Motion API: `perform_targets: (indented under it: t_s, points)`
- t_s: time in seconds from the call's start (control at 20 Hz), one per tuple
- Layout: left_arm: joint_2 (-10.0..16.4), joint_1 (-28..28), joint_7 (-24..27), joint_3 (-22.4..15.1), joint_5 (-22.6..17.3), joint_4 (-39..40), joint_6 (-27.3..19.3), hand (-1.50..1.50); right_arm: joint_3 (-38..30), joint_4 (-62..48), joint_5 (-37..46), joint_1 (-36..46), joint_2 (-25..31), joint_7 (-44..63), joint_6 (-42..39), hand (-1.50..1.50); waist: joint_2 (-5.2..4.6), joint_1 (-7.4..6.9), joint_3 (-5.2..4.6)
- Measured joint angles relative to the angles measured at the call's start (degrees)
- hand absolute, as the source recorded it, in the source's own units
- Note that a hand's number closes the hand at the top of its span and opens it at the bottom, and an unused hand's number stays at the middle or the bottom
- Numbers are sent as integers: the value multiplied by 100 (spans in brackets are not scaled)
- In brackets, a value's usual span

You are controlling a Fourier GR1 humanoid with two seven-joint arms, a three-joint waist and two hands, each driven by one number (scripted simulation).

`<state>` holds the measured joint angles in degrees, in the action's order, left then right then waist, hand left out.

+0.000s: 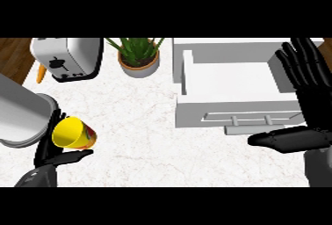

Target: Pick up the cup, place it into the drawer and close the drawer

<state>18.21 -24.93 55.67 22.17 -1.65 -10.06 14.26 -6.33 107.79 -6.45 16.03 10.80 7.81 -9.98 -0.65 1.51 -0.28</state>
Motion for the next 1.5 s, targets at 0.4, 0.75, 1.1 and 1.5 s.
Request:
perform_targets:
  t_s: [0.4,0.75,1.1,1.5]
  points:
    - [-190,-120,140,-43,1,-260,146,150,-110,-82,-94,5,115,-20,-117,-150,-3,19,-2]
    - [-461,-147,706,78,62,-510,-993,150,-109,-273,-54,147,101,-50,-94,-150,-8,1,3]
    - [-947,-422,888,216,-69,-673,-1220,150,-144,-240,-96,127,92,-37,-89,-150,11,-4,10]
    - [-1228,-1053,538,-221,27,-1285,-779,150,-297,-182,-167,63,222,17,-142,-150,65,-90,24]
